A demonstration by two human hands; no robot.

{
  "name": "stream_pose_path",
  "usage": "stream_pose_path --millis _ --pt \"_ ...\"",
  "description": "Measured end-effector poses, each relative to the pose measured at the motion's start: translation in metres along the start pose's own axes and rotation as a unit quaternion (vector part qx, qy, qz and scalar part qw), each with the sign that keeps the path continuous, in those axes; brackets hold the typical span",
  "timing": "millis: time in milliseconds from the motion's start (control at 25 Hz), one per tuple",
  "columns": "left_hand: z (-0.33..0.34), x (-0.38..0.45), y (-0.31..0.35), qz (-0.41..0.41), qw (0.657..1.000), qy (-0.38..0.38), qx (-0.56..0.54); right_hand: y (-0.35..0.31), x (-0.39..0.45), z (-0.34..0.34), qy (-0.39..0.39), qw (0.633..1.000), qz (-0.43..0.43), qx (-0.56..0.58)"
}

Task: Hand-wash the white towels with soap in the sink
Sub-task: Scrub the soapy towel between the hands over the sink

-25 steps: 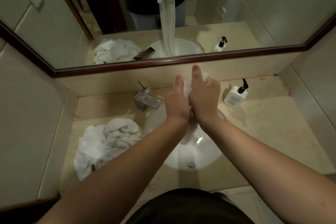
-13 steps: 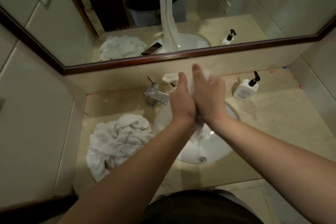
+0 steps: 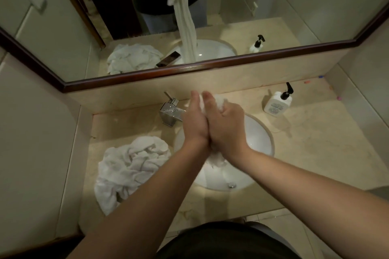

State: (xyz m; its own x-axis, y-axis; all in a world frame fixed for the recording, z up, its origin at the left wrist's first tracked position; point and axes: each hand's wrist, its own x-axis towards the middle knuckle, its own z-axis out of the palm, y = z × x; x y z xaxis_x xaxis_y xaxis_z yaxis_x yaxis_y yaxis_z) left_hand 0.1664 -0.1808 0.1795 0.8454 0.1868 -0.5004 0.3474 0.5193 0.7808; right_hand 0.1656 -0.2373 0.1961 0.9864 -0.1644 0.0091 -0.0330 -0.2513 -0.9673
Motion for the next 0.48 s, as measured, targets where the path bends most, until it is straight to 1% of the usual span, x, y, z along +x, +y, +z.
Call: stream_pose_path --millis 40,120,200,240,320,360,400,480 --pt "0.002 -0.004 0.003 -0.020 1.000 -0.009 -0.006 0.000 0.002 -0.002 0.011 1.000 0.007 0.006" --pt "0.003 -0.004 0.002 -0.013 0.999 -0.029 0.003 -0.001 0.004 -0.003 0.030 0.999 0.017 0.034" --pt "0.001 0.001 0.002 0.012 1.000 -0.011 0.008 -0.003 -0.001 0.000 0.005 1.000 -0.003 0.025" --pt "0.000 0.002 0.001 0.010 1.000 -0.004 0.008 -0.002 0.000 0.000 -0.004 1.000 -0.003 0.022" --pt "0.004 -0.002 0.003 -0.006 0.999 -0.026 0.018 -0.003 0.009 -0.004 0.027 0.999 0.028 0.037" --pt "0.005 -0.002 0.004 -0.016 0.998 -0.048 0.041 -0.002 0.011 -0.005 0.050 0.996 0.041 0.054" --pt "0.005 -0.002 0.008 -0.012 0.997 -0.054 0.061 -0.003 0.010 -0.004 0.059 0.995 0.040 0.071" --pt "0.005 0.000 0.016 0.002 0.998 -0.032 0.052 -0.003 0.000 0.001 0.031 0.998 0.018 0.059"
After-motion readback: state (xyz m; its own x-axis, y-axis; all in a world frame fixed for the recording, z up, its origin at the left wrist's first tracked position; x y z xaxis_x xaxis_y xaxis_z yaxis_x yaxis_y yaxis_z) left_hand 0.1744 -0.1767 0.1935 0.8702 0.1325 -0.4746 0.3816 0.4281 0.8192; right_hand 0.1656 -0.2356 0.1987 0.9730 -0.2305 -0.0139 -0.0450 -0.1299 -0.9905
